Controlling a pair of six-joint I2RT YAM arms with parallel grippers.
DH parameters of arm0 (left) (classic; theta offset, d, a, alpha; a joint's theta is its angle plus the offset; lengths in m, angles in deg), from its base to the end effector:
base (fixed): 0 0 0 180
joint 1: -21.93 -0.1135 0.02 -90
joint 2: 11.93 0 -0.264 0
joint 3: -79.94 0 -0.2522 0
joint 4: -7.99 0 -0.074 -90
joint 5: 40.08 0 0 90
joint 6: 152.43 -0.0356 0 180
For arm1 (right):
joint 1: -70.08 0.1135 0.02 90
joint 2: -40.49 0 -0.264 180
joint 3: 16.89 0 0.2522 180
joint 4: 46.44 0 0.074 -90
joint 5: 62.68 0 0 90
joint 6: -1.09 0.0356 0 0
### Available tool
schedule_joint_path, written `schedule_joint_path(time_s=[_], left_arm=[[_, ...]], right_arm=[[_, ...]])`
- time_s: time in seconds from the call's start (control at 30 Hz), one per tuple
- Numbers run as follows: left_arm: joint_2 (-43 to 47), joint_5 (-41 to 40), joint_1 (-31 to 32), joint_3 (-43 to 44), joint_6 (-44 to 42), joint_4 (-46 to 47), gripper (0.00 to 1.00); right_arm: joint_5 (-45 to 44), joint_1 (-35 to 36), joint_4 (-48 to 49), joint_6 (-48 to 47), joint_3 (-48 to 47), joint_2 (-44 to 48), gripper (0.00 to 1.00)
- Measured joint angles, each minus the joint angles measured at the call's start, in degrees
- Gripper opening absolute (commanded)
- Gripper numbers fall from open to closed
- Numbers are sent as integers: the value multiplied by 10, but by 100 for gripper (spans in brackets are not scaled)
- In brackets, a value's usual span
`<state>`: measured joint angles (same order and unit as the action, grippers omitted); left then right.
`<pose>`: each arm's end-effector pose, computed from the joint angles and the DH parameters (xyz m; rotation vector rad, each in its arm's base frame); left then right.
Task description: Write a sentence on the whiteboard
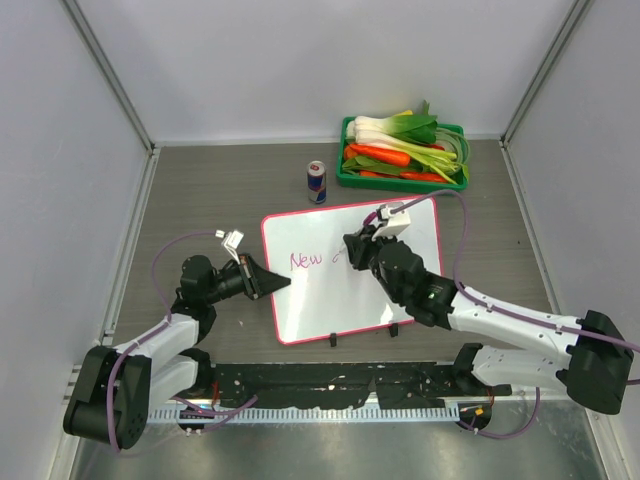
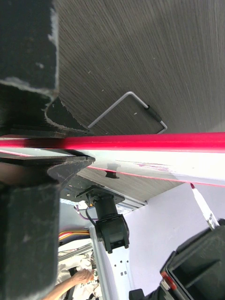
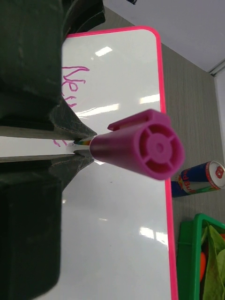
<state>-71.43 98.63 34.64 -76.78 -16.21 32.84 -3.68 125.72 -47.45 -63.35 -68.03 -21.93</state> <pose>0.1746 -0.0668 0.1727 0.1220 1.9474 -1.4581 0.1547 0.1937 0.2759 -0.0763 1.7850 0.5470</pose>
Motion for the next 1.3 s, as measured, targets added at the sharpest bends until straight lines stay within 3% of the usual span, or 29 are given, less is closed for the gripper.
schedule_joint_path(time_s=[0.37,1.3], left_arm=[[0,0,0,0,0,0,0],[0,-1,0,0,0,0,0]], right_arm=[[-14,-17,7,-15,-36,-29,1],[25,-22,4,18,-2,-15,2]])
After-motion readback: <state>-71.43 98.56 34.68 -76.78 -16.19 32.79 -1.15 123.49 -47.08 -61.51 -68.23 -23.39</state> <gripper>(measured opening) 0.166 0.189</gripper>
